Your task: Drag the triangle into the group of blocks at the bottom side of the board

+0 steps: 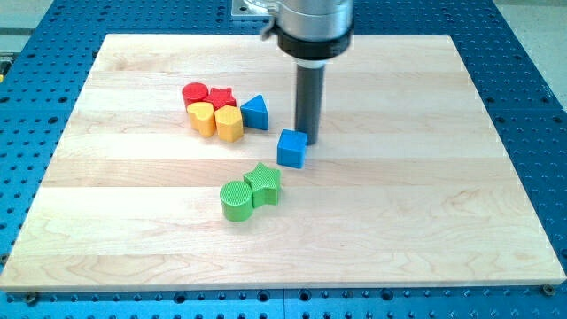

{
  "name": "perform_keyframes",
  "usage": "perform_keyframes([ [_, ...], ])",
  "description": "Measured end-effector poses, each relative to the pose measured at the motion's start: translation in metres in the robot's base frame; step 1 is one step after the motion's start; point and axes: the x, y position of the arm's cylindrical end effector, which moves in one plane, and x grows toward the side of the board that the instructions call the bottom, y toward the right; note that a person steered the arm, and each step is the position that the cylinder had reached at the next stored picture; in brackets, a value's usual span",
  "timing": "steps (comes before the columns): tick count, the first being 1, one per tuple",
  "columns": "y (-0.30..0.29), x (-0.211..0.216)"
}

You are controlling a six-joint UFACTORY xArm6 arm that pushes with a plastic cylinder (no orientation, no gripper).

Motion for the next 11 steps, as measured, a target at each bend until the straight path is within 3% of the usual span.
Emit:
perform_keyframes([
  [2,-0.022,0.034],
  [3,-0.019,-0.039],
  [4,-0.053,-0.078],
  [5,-0.098,-0.027],
  [8,-0.073,0.040],
  [9,-0.088,0.007],
  [11,-0.099,0.038],
])
